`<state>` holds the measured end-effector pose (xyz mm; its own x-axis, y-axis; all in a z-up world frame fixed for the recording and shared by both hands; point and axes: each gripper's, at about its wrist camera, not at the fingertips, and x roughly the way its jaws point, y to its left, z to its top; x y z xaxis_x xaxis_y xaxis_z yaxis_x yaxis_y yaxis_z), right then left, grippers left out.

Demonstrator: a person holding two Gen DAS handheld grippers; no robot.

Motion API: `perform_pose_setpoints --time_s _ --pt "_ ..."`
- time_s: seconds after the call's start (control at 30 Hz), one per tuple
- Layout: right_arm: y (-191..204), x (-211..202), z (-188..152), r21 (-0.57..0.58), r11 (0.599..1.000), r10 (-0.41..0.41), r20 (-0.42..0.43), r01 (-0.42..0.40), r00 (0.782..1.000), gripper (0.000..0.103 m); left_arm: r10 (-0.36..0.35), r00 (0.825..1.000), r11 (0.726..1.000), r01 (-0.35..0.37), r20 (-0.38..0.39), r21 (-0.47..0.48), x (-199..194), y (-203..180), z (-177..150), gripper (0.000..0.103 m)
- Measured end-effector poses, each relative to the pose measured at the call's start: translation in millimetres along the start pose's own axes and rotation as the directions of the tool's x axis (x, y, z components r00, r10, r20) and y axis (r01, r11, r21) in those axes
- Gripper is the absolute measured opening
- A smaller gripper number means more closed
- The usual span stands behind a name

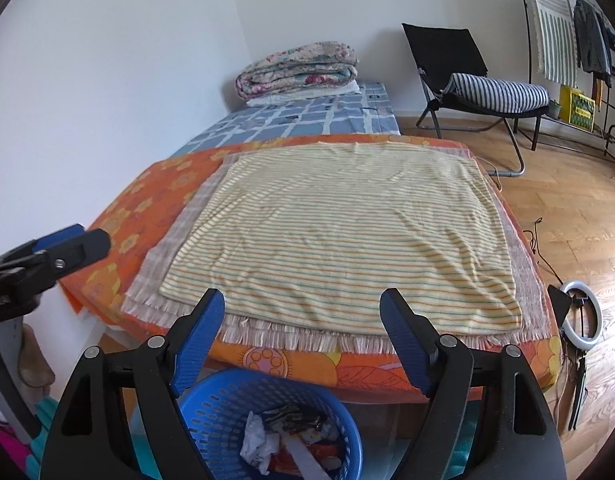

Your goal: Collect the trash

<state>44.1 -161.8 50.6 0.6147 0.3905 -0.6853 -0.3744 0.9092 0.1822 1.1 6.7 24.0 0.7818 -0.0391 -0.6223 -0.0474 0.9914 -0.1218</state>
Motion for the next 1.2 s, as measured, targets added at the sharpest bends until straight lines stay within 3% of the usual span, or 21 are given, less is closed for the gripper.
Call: perform_pose_setpoints --time_s 1.2 --pt "0.2 -4.2 5.4 -0.004 0.999 -0.033 -0.008 0.033 0.999 0.08 0.008 1.0 1.0 -0.008 -0.001 -0.007 -1.5 -1.3 -0.3 0.103"
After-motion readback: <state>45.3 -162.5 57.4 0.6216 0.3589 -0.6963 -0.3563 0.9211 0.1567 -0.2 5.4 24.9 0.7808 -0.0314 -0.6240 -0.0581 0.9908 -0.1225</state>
